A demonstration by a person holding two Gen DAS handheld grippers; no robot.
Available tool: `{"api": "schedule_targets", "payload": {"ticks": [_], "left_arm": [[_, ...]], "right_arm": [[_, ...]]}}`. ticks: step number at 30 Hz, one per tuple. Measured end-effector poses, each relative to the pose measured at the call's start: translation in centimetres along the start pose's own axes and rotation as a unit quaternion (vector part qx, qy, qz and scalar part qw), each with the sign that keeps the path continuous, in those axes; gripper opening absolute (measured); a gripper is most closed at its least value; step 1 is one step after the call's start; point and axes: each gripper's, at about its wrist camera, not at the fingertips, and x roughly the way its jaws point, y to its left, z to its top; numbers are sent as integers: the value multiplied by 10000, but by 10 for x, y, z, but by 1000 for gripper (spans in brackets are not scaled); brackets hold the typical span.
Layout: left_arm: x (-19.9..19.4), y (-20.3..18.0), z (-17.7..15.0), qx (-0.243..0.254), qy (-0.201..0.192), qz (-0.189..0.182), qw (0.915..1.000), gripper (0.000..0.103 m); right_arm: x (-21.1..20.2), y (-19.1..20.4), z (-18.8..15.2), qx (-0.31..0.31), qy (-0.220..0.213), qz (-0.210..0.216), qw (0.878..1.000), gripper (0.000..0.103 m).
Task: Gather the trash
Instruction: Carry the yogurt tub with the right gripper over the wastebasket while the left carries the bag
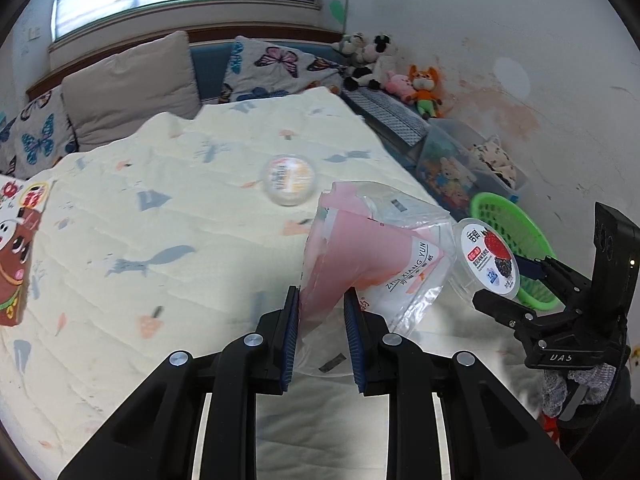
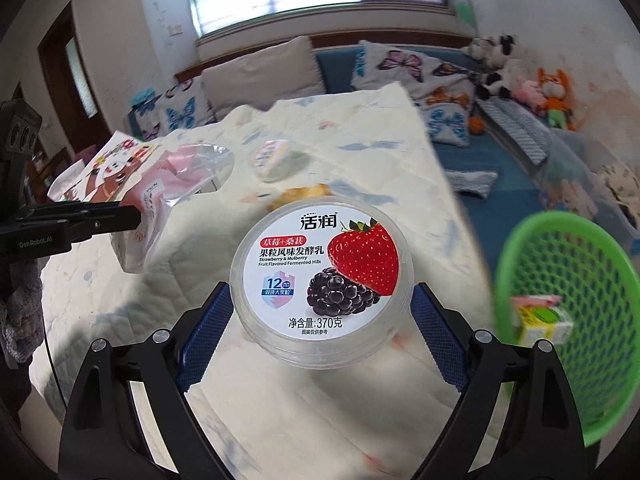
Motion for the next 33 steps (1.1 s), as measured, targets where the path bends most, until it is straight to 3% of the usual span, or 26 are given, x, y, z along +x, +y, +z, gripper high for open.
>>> {"api": "schedule_targets", "payload": {"ticks": [19,33], "left_arm": [[50,-149,33,682,224,-604,9956,22],[99,-229,58,978,522,-823,9904,22]], "right_arm": [[-63,-156,-52,1108,-89,-1116,9875,89],[-73,-214,-73,1612,-76,-1281,9786,92]]}}
